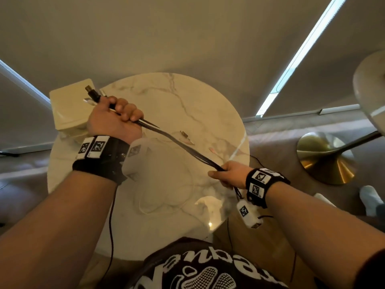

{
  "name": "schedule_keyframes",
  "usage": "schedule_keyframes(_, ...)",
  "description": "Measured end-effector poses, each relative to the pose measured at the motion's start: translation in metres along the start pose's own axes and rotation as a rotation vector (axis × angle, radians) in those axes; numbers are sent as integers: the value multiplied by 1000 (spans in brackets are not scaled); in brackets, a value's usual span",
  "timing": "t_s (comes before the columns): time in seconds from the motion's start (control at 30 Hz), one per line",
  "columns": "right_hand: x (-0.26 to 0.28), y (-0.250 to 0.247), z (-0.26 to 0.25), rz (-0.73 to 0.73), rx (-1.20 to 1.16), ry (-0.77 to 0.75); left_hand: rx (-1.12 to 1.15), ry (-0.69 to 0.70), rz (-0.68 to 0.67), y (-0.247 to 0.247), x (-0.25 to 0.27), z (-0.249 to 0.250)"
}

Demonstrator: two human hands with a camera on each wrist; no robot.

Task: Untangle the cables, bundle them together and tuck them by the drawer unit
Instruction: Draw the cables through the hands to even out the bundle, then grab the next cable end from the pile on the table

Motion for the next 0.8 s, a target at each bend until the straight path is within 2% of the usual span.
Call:
schedule_keyframes(0.1,0,14,25,-45,-141,110,55,-12,55,-6,-7,4)
schedule_keyframes(0.23,-5,12,49,-2,79,181,99,-38,112,-26,-21,18)
schedule_keyframes(0.33,-10,7,74,57,90,303,82,-43,143,-37,-28,26)
schedule_keyframes(0.4,-11,2,76,137,225,290,60,-33,163,-42,-28,28)
schedule_keyframes(0.47,-13,-8,73,278,408,251,87,-38,175,-47,-28,29)
schedule_keyframes(0.53,-15,-14,77,341,446,268,122,-40,193,-53,-32,34)
schedule_keyframes(0.63,-21,-8,80,144,563,320,85,-42,201,-62,-35,35)
schedule_keyframes(0.7,-19,-8,61,20,637,322,39,-25,169,-61,-29,26)
schedule_keyframes(0.73,-18,-9,45,-2,647,295,-14,-7,143,-57,-23,20)
schedule_keyframes(0.8,-15,-14,-2,47,619,160,-160,24,90,-49,-10,7)
Point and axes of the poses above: each hand's wrist, its own x-axis away from the middle knuckle, its own y-axis out of the palm, z = x × y, the point moved 5 cm from there along -x, towards the middle knuckle, and after that the axes turned 6 degrees about z, right-handed, at the moved point
